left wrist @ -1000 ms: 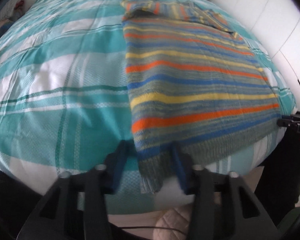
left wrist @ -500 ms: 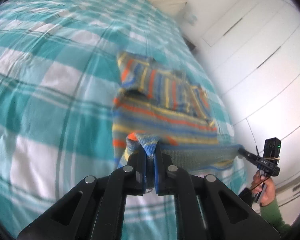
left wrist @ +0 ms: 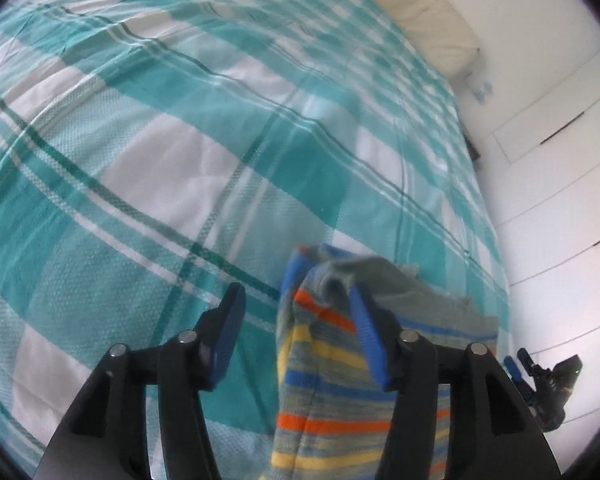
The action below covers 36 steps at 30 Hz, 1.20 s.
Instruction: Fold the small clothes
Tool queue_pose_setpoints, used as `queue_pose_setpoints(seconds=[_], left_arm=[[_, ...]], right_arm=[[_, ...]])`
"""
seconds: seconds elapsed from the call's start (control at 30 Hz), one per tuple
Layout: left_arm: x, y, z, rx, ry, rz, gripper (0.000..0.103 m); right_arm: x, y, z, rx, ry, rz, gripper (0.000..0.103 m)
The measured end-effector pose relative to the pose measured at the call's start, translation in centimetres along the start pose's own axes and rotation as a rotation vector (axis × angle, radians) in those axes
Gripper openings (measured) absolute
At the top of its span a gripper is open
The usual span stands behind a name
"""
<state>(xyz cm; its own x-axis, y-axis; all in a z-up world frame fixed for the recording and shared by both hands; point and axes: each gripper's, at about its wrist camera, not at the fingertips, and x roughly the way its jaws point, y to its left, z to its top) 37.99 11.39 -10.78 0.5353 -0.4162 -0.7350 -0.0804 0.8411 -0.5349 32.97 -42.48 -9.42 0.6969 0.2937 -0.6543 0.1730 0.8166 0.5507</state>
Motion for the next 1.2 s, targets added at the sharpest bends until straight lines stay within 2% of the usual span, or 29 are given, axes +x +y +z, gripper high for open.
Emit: queue_pose_setpoints(seconds=[0.1, 0.23, 0.37, 0.4, 0.43, 0.47, 0.5, 0.57, 0.67, 0.77, 0.87, 0.9, 0.93, 0.97, 1.0, 1.03, 1.07, 1.1, 1.2], left_arm=[[-2.3, 0.9, -2.6, 0.101, 0.010, 0.025, 0.069], [-5.0, 1.6, -7.2, 0.213, 0.045, 0.026, 0.079], [-4.2, 0.9, -10.6, 0.294, 0.094, 0.063, 0.078], [-3.5, 0.4, -11.2, 0.315, 0.109, 0.078, 0.065], [-2.9, -0.2, -11.7, 0.337, 0.118, 0.085, 0.025], [-2.4, -0.9, -12.3, 0.366, 0.134, 0.087, 0.003], [-2.0, -1.5, -12.8, 0.393, 0.134, 0.131, 0.005], [-2.9, -1.9, -13.4, 0.425, 0.117, 0.169, 0.004], [-3.3, -1.2, -13.8, 0.434, 0.125, 0.164, 0.004], [-2.3, -1.2, -14.0, 0.424, 0.119, 0.189, 0.005], [-2.9, -1.0, -14.0, 0.388, 0.100, 0.191, 0.016], [-3.6, -0.8, -14.1, 0.372, 0.100, 0.197, 0.026], [-4.6, -0.5, -14.4, 0.363, 0.084, 0.213, 0.044], [-5.7, -0.4, -14.8, 0.362, 0.054, 0.233, 0.054], [-7.2, -0.4, -15.3, 0.367, 0.005, 0.248, 0.070], [-8.6, -0.3, -15.8, 0.373, -0.044, 0.250, 0.079], [-9.7, -0.2, -16.2, 0.373, -0.085, 0.247, 0.083], [-10.6, 0.0, -16.8, 0.366, -0.122, 0.246, 0.089], [-11.7, 0.3, -17.9, 0.342, -0.189, 0.236, 0.091]], right_arm=[[-2.0, -0.2, -1.5, -0.084, 0.007, 0.027, 0.054], [-4.8, -0.6, -6.5, -0.192, 0.135, 0.063, 0.054], [-6.1, -0.5, -11.6, -0.280, 0.231, 0.078, 0.054], [-5.7, -0.2, -12.6, -0.299, 0.256, 0.061, 0.054], [-5.1, -0.1, -13.3, -0.307, 0.275, 0.052, 0.054], [-4.4, 0.0, -13.8, -0.307, 0.294, 0.053, 0.039], [-3.8, 0.0, -14.2, -0.309, 0.304, 0.038, 0.007], [-3.8, -0.5, -14.7, -0.271, 0.315, -0.001, 0.007], [-5.9, -1.8, -15.5, -0.229, 0.298, 0.001, 0.006], [-4.5, -2.4, -16.0, -0.200, 0.294, -0.012, 0.006], [-4.0, -1.4, -16.1, -0.246, 0.260, -0.028, 0.008], [-4.5, -1.2, -16.2, -0.263, 0.243, -0.019, 0.016], [-5.2, -0.9, -16.4, -0.271, 0.227, -0.016, 0.022], [-6.0, -1.0, -16.7, -0.273, 0.210, -0.016, 0.039], [-7.3, -1.0, -17.2, -0.277, 0.178, -0.012, 0.056], [-8.4, -1.0, -17.6, -0.290, 0.136, -0.026, 0.062], [-9.6, -1.1, -18.1, -0.307, 0.090, -0.048, 0.067], [-10.6, -1.1, -18.5, -0.322, 0.052, -0.067, 0.068], [-12.6, -1.9, -19.7, -0.313, -0.044, -0.109, 0.069]])
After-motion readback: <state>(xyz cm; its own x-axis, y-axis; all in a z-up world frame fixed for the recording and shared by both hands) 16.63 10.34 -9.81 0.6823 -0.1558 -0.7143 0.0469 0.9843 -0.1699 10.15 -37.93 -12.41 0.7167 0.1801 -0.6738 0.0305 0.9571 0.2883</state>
